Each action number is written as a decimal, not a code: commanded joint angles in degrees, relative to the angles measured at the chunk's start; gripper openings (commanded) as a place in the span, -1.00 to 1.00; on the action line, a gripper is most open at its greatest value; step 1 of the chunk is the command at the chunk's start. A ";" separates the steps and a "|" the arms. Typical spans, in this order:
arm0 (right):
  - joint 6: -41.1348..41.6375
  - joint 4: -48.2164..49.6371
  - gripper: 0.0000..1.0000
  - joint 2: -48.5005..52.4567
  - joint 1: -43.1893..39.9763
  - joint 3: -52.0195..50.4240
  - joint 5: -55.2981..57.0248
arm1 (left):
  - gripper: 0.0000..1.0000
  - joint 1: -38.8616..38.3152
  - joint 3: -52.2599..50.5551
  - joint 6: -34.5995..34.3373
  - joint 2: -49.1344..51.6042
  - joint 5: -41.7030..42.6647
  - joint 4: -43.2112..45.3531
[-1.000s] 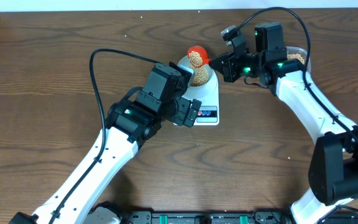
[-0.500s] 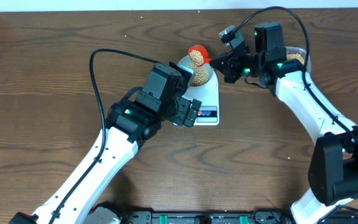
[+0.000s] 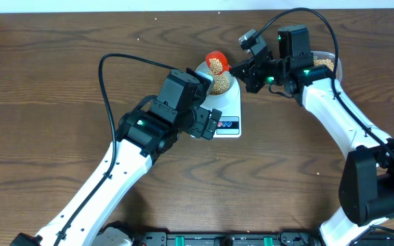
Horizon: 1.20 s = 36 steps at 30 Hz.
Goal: Scoop item into bowl and weigh 50g on scale
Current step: 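Hold the tilted scoop over the bowl, trickling soybeans until 50 g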
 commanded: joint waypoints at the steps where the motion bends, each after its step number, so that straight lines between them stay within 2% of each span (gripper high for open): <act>1: -0.85 -0.11 -0.98 -1.44 0.28 0.52 -0.15 | 0.96 0.26 0.22 -0.26 0.15 -0.50 -0.17; 15: -3.48 -0.33 -0.98 -1.44 0.28 0.52 -0.15 | 0.96 0.26 0.22 -0.26 0.15 -0.50 -0.15; 22: -9.27 -1.64 -0.98 -1.44 0.28 0.52 -0.17 | 0.96 0.26 0.22 -0.26 0.15 -0.50 -0.17; 36: -13.09 -1.73 -0.98 -1.44 0.28 0.52 -0.15 | 0.96 0.26 0.22 -0.26 0.15 -0.50 -0.15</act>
